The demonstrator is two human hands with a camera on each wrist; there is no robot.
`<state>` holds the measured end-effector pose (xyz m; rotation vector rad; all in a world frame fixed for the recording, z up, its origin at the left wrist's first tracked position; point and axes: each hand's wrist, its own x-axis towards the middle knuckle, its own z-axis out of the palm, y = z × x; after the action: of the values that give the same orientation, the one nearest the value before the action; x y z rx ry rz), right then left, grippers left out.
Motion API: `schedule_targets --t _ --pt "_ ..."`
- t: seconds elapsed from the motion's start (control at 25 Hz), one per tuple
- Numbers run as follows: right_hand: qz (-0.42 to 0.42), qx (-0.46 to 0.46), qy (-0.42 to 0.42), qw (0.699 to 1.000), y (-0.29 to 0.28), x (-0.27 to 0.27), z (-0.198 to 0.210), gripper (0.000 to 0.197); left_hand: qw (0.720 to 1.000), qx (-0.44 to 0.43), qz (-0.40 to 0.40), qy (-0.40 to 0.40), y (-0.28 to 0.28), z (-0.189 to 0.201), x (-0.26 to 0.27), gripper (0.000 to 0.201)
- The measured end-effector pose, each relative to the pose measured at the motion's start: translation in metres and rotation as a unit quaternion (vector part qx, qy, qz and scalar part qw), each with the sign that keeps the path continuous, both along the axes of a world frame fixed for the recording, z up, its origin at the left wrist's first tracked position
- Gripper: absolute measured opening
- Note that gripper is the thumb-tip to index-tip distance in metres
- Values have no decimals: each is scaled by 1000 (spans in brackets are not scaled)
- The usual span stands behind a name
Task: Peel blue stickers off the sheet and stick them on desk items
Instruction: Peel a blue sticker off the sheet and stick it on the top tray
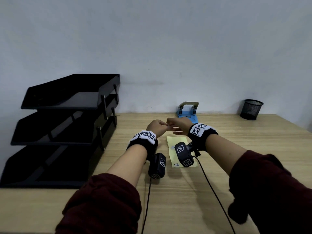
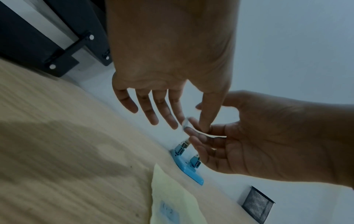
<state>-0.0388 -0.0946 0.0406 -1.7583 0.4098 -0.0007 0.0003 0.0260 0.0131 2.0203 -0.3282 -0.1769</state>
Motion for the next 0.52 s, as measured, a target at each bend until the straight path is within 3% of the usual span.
schedule_targets --t 0.16,0.36,0.52 --pt "29 8 -16 999 20 -2 16 27 998 -41 50 -21 22 8 -1 14" --pt "18 8 -78 997 38 8 31 23 989 -87 110 -41 50 21 0 28" --pt "68 -99 -92 988 54 17 42 33 983 -112 136 -47 72 35 7 26"
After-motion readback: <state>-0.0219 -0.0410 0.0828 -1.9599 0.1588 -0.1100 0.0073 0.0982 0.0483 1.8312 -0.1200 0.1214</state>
